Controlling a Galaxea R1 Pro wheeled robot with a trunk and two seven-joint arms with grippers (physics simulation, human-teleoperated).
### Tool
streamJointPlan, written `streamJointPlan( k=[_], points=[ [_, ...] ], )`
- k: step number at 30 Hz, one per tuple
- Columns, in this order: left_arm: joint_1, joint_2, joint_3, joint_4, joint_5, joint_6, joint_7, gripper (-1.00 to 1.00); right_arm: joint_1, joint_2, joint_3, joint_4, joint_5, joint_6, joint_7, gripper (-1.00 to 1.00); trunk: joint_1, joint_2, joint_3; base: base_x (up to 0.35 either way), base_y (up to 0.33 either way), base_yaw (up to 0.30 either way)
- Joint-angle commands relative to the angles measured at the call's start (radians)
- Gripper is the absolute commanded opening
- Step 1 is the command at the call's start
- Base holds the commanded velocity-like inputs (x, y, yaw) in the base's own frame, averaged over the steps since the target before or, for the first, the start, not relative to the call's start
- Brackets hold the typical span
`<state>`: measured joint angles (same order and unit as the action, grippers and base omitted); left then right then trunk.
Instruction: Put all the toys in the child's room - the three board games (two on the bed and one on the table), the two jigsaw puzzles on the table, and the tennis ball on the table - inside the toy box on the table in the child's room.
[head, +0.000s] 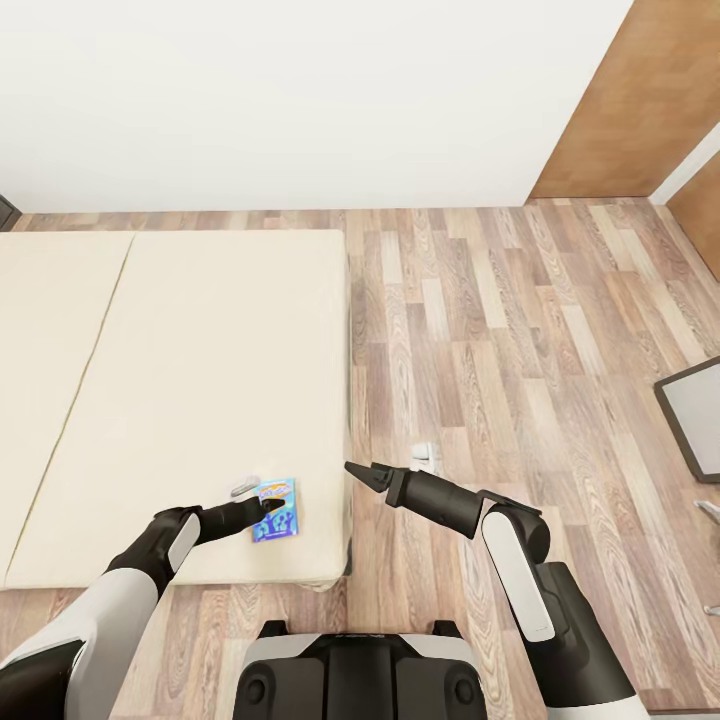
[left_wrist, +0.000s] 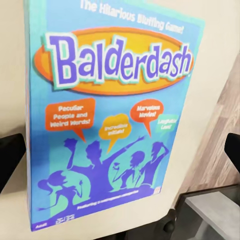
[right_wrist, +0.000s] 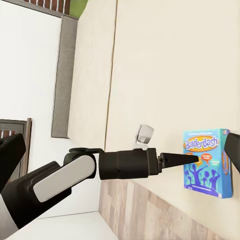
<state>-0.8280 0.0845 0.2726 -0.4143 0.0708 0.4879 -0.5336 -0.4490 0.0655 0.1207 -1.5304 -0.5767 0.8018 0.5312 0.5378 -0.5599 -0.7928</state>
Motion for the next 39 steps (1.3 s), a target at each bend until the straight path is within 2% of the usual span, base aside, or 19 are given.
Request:
streamJointPlan(
  k=[1, 22, 39],
  points=[
    [0.000, 0.000, 0.003, -0.001, 0.007, 0.010, -0.002, 1.00, 0.000, 0.000, -0.001, 0.000, -0.002, 0.006, 0.001, 1.00, 0.000, -0.001, -0.001, 0.000, 0.000, 0.000],
    [0.000, -0.004, -0.006, -0.014, 0.006, 0.013, -0.062, 1.00, 0.000, -0.002, -0.002, -0.002, -0.004, 0.006, 0.003, 1.00, 0.000, -0.001, -0.001, 0.000, 0.000, 0.000],
    [0.000, -0.023, -0.008, -0.012, 0.000, 0.014, -0.064, 1.00, 0.000, -0.004, -0.005, -0.004, -0.007, 0.008, 0.004, 1.00, 0.000, -0.001, -0.001, 0.000, 0.000, 0.000]
  ],
)
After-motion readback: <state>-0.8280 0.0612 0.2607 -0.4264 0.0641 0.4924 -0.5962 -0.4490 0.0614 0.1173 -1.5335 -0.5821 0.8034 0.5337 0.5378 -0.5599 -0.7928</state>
